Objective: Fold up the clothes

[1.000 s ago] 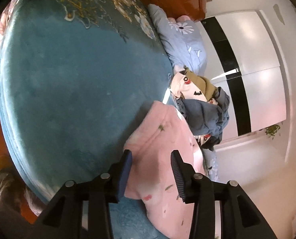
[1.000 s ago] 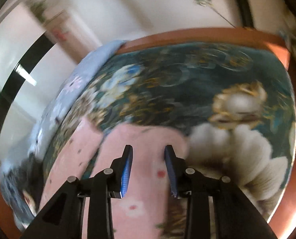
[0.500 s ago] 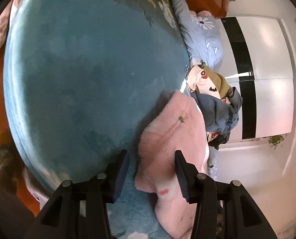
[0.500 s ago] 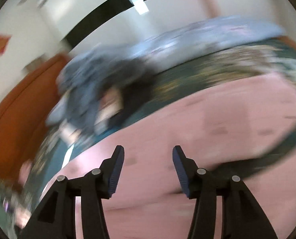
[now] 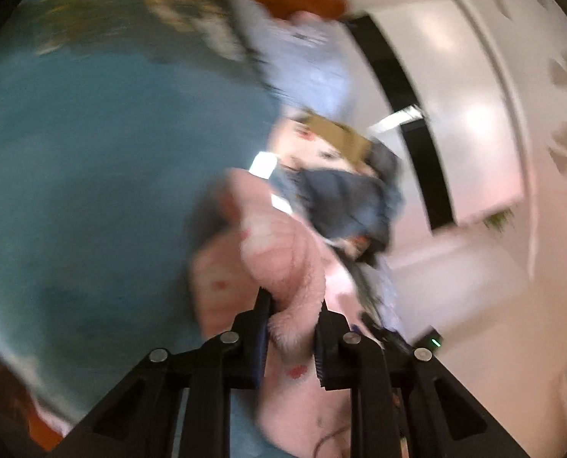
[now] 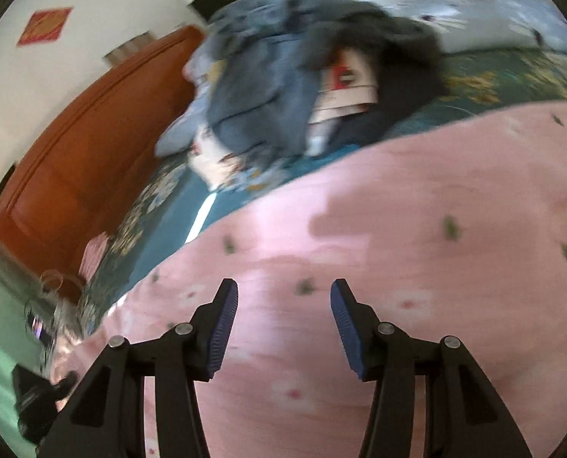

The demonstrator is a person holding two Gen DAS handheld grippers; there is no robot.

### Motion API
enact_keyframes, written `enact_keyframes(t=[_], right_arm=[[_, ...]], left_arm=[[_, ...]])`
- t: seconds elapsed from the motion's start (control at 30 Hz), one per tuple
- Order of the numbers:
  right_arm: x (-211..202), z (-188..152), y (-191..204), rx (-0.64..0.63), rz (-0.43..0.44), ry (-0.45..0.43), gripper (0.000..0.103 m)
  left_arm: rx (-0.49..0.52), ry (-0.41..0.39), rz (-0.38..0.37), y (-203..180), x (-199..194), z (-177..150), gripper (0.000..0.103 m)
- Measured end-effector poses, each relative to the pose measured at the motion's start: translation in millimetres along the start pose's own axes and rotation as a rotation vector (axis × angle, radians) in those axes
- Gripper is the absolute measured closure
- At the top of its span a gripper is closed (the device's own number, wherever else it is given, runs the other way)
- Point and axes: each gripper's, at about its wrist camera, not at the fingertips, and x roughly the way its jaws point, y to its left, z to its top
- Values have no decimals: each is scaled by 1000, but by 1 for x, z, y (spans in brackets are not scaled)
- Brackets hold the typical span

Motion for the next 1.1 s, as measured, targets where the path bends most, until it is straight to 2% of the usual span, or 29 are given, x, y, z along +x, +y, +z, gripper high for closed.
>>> enact_keyframes(t=[0.13,0.2,0.33,0.4,0.47,0.53,0.57,0.6,0.67,0.77,0.93,1.1], right_arm=[[-11,-1,-27,70,-24,-15,51],[-16,-2,-34,89,-27,-18,51],[-17,-3,-40,107,-25,-15,51],[-16,-3,-41,105,-22,-11,51],[-16,-4,-42,105,-20,-5,51],[-14,-5,-44,107,-16,2,51],[-14,-6,-45,107,-14,3,51],[-13,-6,-46,109,-12,4,51],[-12,-7,-47,110,-11,5,51],[-11,-7,-47,104,-11,5,51],[-11,-8,-48,106,-5,4,51],[-12,-7,-47,104,-3,5,51]], left_arm=[[156,152,-56,-42,49,-22,82],[195,227,-64,-54,75,-36,82],[227,374,-41,-62,126,-62,82],[220,417,-4,-56,141,-69,81],[197,429,3,-49,139,-73,81],[182,417,2,-44,129,-68,76],[176,406,1,-41,123,-64,70],[172,391,3,-40,115,-60,58],[166,349,8,-38,95,-51,49],[157,264,2,-33,61,-32,42],[37,112,55,1,27,8,41],[-133,-17,118,44,20,50,40]])
